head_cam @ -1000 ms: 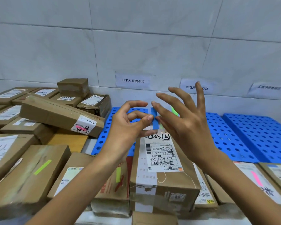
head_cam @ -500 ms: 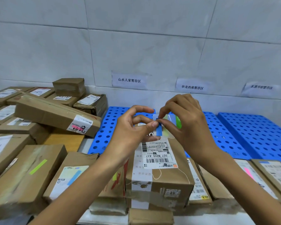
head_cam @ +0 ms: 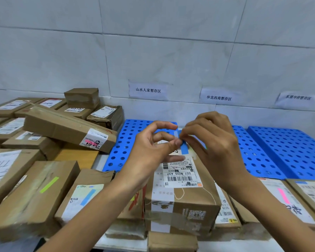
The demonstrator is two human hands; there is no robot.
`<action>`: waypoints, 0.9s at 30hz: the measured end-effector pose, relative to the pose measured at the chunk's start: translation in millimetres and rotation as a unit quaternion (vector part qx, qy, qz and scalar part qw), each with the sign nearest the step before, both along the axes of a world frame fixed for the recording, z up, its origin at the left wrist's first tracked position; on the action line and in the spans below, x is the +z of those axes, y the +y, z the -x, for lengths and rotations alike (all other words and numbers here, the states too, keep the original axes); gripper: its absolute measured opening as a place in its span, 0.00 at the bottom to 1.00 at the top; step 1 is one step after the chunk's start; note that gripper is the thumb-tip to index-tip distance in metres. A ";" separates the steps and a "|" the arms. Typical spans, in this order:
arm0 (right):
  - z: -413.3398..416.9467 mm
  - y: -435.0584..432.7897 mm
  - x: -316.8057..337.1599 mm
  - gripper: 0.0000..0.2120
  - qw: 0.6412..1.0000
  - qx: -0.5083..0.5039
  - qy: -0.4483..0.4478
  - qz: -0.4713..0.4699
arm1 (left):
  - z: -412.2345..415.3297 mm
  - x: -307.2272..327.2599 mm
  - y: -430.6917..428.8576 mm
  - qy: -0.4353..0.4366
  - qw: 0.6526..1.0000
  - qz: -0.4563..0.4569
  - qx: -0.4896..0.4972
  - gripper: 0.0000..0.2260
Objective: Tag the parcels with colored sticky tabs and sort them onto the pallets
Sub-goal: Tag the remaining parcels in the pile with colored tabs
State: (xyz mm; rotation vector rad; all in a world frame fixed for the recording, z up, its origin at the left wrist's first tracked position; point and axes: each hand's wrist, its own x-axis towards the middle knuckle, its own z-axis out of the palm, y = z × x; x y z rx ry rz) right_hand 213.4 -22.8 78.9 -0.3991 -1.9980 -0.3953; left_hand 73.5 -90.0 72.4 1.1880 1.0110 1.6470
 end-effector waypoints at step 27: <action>-22.4 -1.5 16.4 0.06 0.896 0.121 -0.071 0.420 | 66.7 -20.0 1.9 0.044 0.971 0.057 0.229 0.06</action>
